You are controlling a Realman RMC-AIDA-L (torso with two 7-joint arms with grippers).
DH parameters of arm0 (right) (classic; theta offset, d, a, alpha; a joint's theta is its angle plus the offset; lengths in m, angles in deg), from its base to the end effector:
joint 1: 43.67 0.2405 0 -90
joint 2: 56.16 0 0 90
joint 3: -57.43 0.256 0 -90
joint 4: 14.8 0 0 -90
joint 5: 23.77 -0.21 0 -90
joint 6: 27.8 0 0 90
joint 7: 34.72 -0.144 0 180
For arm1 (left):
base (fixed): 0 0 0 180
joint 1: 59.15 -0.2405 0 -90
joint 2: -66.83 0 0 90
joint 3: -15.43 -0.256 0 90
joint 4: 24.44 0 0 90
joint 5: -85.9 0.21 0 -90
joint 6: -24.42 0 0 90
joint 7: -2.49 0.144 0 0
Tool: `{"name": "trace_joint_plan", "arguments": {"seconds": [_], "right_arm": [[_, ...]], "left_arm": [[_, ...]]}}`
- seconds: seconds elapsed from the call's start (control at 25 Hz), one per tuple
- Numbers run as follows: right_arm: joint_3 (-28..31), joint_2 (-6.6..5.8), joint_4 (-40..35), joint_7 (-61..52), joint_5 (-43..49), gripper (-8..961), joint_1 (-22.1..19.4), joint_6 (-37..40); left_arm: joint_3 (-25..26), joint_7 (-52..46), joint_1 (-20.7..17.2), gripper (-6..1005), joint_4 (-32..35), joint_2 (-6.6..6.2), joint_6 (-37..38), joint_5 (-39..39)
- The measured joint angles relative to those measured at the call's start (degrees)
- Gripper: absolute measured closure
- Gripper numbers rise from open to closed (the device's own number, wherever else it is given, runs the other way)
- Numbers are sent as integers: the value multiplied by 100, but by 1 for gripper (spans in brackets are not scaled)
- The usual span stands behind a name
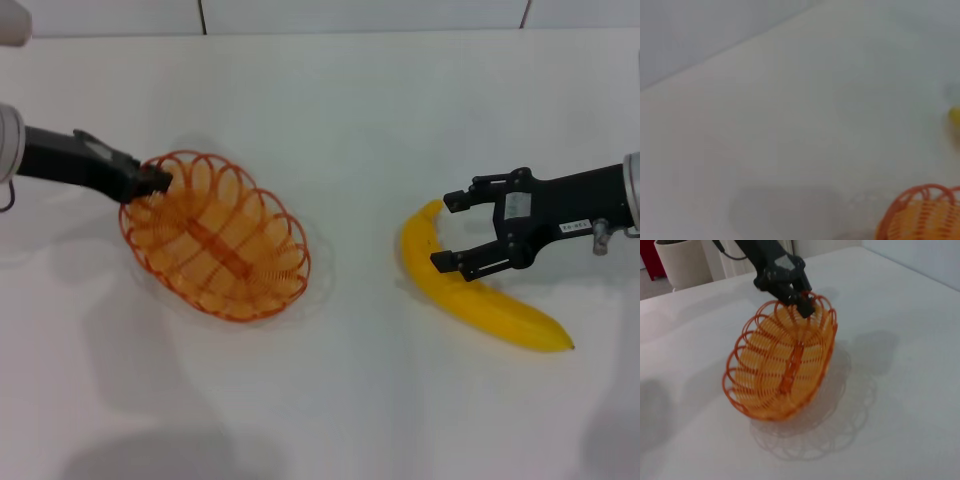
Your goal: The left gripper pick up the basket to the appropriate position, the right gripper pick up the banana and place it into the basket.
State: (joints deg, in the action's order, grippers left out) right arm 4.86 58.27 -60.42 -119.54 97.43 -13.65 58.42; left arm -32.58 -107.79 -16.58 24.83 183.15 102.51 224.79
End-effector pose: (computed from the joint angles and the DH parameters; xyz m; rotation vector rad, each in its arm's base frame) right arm 0.2736 0.3405 0.0183 -2.8679 0.4992 0.2343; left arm -0.2290 0.4079 0.0276 -2.6541 -0.7825 -0.0012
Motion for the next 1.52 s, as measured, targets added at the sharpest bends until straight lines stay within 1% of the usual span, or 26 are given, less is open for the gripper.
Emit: {"name": "trace_joint_plan", "arguments": {"seconds": [0.08, 0.24, 0.4, 0.72, 0.8, 0.88, 0.92, 1.12, 1.52], "right_arm": [[-16, 0, 0, 0, 0, 50, 10, 0], [-30, 0, 0, 0, 0, 50, 20, 0], [-33, 1, 0, 0, 46, 51, 32, 0], [-38, 63, 0, -3, 238, 51, 93, -97], [-42, 79, 0, -7, 283, 51, 96, -101], [-44, 104, 0, -10, 330, 51, 105, -109], [-44, 112, -1, -11, 345, 51, 109, -114], [-43, 123, -5, -22, 370, 51, 112, -117], [-43, 132, -12, -74, 431, 51, 109, -88]], "left_arm": [[20, -29, -6, 915, -3, 3, -5, -118], [54, -71, -14, 915, -86, 16, -88, -466], [76, -59, -76, 914, -307, 19, -259, -840], [80, 51, -252, 902, -942, 15, -959, -1339], [76, 60, -298, 897, -1063, 19, -1079, -1518], [76, 60, -298, 891, -1063, 19, -1079, -1518], [77, 63, -398, 888, -1172, 26, -1214, -1777], [80, 48, -460, 873, -1271, 26, -1270, -1904], [82, 24, -521, 844, -1724, 23, -1838, -1982]]}}
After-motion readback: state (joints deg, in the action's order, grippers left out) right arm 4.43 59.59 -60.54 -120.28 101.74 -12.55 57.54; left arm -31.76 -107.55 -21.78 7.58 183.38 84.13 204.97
